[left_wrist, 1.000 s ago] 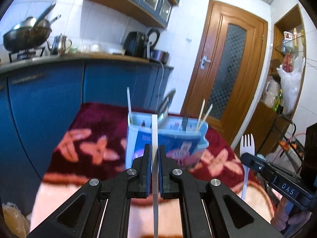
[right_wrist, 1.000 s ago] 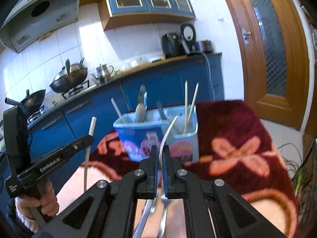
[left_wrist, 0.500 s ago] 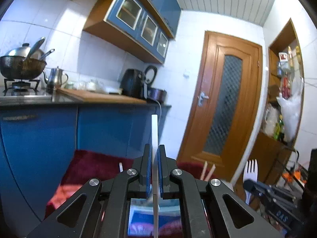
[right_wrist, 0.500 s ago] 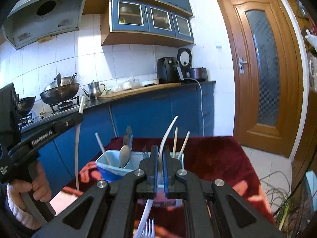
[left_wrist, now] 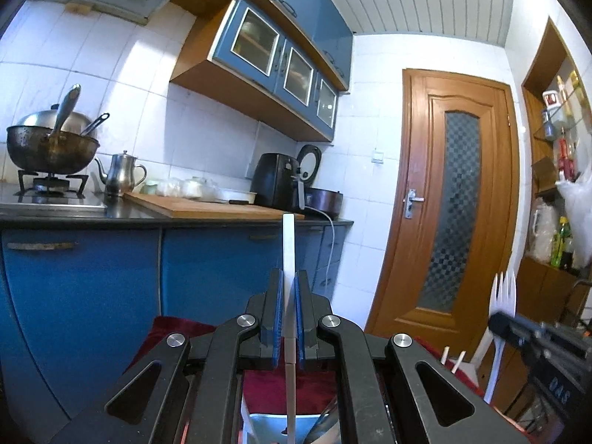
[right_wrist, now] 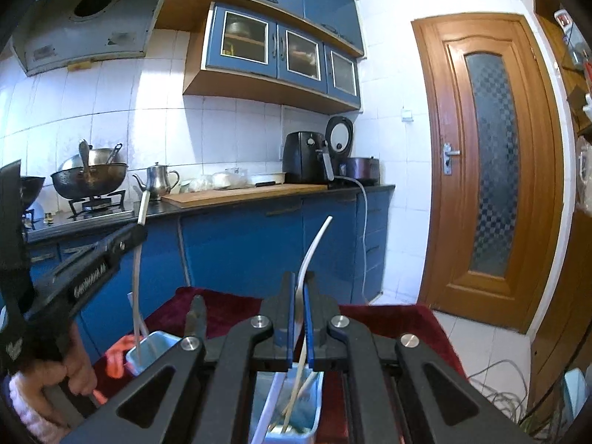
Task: Organize utensils
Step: 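Carry the knife with the left tool into the caddy while the right tool carries the fork in, then open both tools to release the knife and fork in the caddy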
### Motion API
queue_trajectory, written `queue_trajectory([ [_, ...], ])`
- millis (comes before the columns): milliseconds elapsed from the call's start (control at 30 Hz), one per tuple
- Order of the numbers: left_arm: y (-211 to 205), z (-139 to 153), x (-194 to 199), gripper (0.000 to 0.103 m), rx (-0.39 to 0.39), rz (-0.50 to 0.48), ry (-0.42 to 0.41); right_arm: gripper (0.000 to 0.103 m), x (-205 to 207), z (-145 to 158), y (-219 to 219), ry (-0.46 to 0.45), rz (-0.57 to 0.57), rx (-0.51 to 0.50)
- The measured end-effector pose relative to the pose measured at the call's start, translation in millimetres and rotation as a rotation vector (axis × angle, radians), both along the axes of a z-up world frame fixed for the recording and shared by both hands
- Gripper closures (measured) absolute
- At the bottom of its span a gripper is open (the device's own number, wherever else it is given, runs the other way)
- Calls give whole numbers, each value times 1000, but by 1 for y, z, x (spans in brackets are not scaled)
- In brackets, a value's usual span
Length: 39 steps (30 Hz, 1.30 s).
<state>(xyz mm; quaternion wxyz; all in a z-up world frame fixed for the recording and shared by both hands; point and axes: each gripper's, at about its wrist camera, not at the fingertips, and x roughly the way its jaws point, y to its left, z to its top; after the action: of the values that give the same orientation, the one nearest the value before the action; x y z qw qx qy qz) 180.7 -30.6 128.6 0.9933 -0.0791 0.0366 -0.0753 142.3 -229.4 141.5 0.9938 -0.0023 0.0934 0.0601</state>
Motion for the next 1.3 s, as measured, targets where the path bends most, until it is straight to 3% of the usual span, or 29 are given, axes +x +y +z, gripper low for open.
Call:
queue_trajectory([
  [200, -3, -18, 12, 97, 7, 4, 34, 97, 18, -13, 5, -68, -42, -62],
  [333, -3, -27, 15, 97, 8, 0, 55, 97, 26, -29, 8, -59, -53, -97],
  [900, -2, -39, 8, 97, 9, -21, 109, 97, 24, -44, 10, 43, 14, -67],
  [1100, 0, -38, 3, 86, 15, -32, 128, 87, 18, -44, 10, 52, 26, -47],
  [1300, -1, -33, -8, 86, 20, -58, 142, 85, 7, -38, 12, 44, 31, -27],
])
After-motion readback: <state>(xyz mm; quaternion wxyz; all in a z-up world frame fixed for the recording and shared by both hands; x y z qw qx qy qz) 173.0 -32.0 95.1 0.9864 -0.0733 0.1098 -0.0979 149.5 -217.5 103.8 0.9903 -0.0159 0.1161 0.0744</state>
